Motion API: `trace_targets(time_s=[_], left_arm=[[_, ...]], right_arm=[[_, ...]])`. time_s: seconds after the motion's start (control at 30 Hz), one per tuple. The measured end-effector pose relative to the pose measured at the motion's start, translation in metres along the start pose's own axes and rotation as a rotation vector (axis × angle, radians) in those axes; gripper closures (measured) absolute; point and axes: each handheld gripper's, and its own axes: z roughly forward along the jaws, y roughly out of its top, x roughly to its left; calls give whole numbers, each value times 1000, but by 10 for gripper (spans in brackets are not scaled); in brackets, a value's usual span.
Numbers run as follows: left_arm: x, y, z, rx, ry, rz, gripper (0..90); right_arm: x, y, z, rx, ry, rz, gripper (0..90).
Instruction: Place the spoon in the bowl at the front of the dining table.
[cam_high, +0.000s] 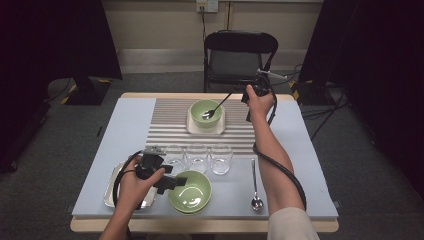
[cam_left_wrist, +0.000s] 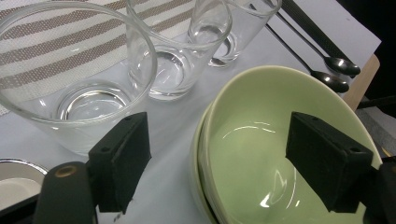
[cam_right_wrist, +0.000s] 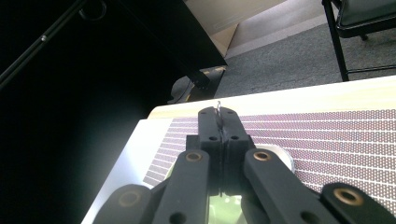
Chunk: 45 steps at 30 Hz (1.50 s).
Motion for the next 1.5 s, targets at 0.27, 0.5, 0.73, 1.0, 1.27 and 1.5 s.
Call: trace_targets(time_s=[0.27, 0.5, 0.73, 1.0, 1.27, 1.5], left_arm=[[-1, 0, -1, -3, -1, 6, 217], [0, 0, -1, -5, -1, 6, 217], [0, 0, -2, -11, -9, 1, 217], [-1, 0, -3, -13, -5, 1, 217], [0, 0, -3, -14, -2, 3, 217], [0, 1, -4, -19, -5, 6, 217]], right_arm=[[-2, -3, 1, 1, -6, 2, 900], [-2, -5, 4, 8, -7, -1, 900], [-2, -7, 6, 14, -8, -2, 900], [1, -10, 9, 20, -6, -6, 900], [2, -12, 12, 24, -8, -9, 900], [3, -14, 14, 25, -11, -14, 900]])
